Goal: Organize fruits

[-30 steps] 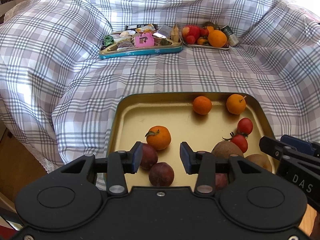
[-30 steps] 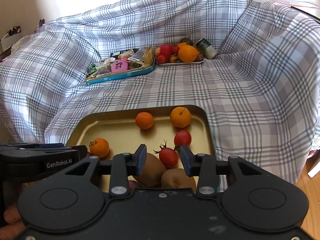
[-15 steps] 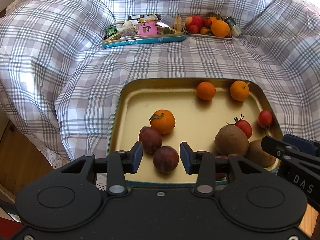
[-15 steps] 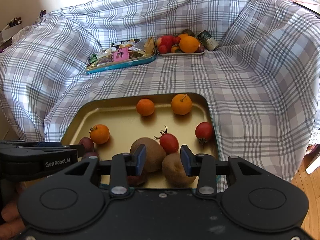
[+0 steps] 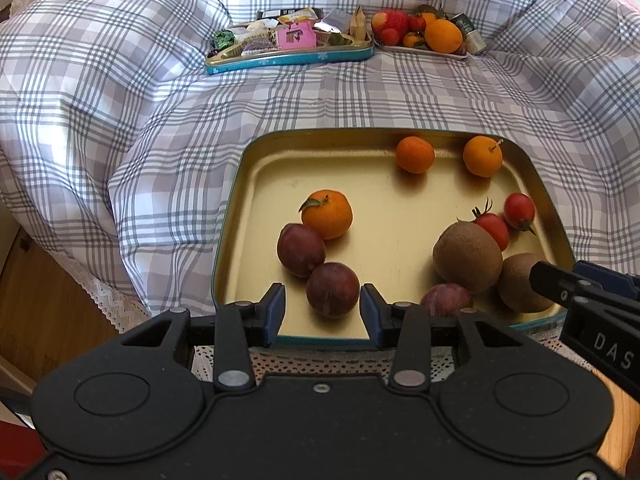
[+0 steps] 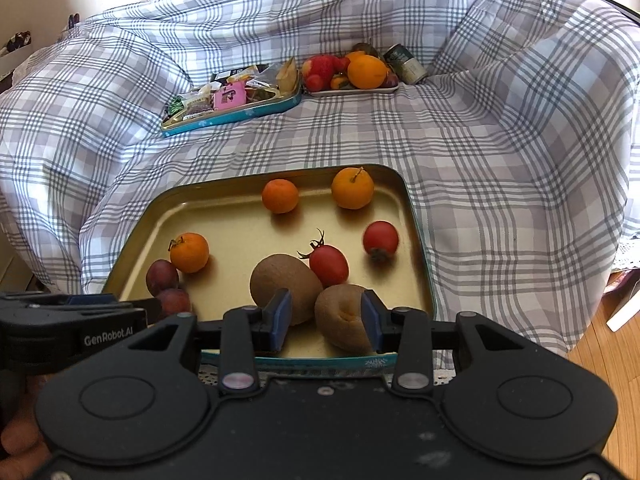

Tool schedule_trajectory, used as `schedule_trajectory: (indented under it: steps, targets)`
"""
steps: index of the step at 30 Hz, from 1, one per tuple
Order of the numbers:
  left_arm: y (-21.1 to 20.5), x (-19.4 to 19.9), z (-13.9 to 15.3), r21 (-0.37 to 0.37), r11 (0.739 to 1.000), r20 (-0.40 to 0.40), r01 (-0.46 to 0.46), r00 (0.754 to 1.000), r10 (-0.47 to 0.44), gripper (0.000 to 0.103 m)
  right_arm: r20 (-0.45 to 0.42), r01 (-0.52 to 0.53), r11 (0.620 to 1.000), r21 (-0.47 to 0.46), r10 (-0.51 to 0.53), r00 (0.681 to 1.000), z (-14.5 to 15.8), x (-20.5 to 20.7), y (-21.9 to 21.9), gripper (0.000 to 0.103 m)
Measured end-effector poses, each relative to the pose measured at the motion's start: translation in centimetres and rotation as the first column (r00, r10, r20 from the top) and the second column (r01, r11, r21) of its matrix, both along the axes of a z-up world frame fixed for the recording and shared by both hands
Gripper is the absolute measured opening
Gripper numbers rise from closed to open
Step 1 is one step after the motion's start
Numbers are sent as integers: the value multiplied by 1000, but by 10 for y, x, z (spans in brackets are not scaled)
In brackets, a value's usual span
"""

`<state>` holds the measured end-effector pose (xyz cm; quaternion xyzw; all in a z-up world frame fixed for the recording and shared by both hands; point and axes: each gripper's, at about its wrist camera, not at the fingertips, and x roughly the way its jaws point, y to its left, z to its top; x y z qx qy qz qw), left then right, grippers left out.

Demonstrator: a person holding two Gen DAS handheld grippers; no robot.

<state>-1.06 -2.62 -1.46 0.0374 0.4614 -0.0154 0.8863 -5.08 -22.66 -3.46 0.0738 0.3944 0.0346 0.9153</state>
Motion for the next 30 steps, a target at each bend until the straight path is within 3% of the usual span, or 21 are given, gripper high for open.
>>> schedule_trajectory:
  steps: [30]
  targets:
    - [8, -4, -1, -25, 999, -9, -35, 999, 35, 50, -24, 0, 1000, 3, 0, 1000, -4, -1, 1, 43]
